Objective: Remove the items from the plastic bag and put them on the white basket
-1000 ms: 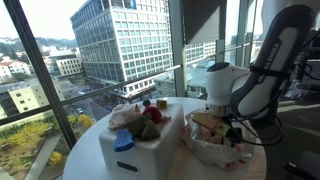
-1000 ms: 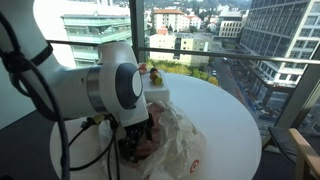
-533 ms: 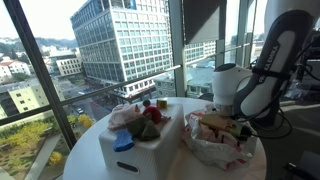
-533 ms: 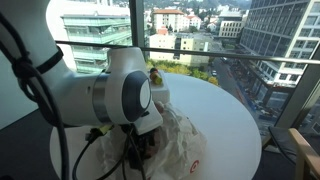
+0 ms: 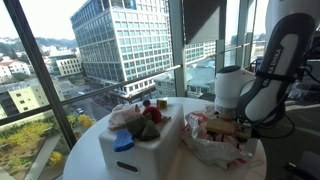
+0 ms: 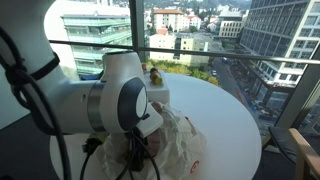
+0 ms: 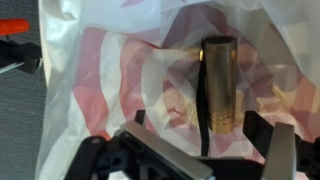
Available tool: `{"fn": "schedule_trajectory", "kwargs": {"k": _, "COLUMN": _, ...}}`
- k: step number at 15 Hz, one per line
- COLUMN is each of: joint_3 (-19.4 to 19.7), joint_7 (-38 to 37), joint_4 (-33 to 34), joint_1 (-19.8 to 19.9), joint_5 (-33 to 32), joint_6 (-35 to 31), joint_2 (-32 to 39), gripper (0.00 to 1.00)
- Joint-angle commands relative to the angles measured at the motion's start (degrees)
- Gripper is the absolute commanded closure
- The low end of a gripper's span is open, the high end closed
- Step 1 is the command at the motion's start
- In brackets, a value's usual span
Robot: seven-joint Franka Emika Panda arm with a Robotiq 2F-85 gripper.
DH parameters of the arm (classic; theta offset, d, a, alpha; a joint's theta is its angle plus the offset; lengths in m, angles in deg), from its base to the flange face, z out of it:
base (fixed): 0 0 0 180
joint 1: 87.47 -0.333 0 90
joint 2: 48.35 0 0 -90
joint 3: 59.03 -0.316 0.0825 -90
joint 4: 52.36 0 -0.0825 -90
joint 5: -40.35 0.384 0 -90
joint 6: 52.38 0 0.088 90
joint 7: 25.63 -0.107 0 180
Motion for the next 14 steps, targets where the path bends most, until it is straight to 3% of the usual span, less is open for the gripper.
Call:
{"fn": "schedule_trajectory", "kwargs": {"k": 1, "joint_3": -0.2, "joint_7": 1.8, "joint_4": 0.4, "joint_1": 0.1, "joint_5": -1.1, "joint_6": -1.6, "joint_2": 0.3, "gripper": 0.00}}
{"fn": "schedule_trajectory", "kwargs": {"k": 2, "joint_3": -0.2, "joint_7": 2.2, "joint_4": 0.7, "joint_1": 0.1, "joint_5": -1.0, "joint_6": -1.2, "joint_2": 0.6, "gripper": 0.00}}
{"fn": "schedule_trajectory", "kwargs": {"k": 4, "joint_3": -0.1, "joint_7": 2.7, "joint_4": 0.9, "joint_1": 0.0, "joint_5": -1.1, "joint_6": -0.8, "joint_2": 1.0, "gripper": 0.19}}
{"fn": "schedule_trajectory", "kwargs": {"k": 6, "joint_3": -0.1, "joint_7": 3.1, "joint_4": 1.3, "joint_1": -0.2, "joint_5": -1.2, "joint_6": -0.5, "joint_2": 1.7, "gripper": 0.29}}
{"fn": "schedule_trajectory", "kwargs": {"k": 8, "joint_3": -0.2, "joint_7": 3.4, "joint_4": 1.6, "joint_1": -0.6, "joint_5": -1.3, "joint_6": -0.3, "joint_2": 1.9, "gripper": 0.48}}
{"fn": "schedule_trajectory", "kwargs": {"k": 10, "joint_3": 0.0, "joint_7": 3.6, "joint_4": 1.9, "joint_1": -1.0, "joint_5": -1.5, "joint_6": -0.3, "joint_2": 2.1, "gripper": 0.32}}
{"fn": "schedule_trajectory", "kwargs": {"k": 12, "joint_3": 0.1, "joint_7": 3.6, "joint_4": 1.9, "joint_1": -1.3, "joint_5": -1.5, "joint_6": -0.4, "joint_2": 2.3, "gripper": 0.66}}
{"fn": "schedule_trajectory", "kwargs": {"k": 14, "joint_3": 0.5, "joint_7": 3.2, "joint_4": 1.9, "joint_1": -1.8, "joint_5": -1.8, "joint_6": -0.4, "joint_2": 2.2, "gripper": 0.73}}
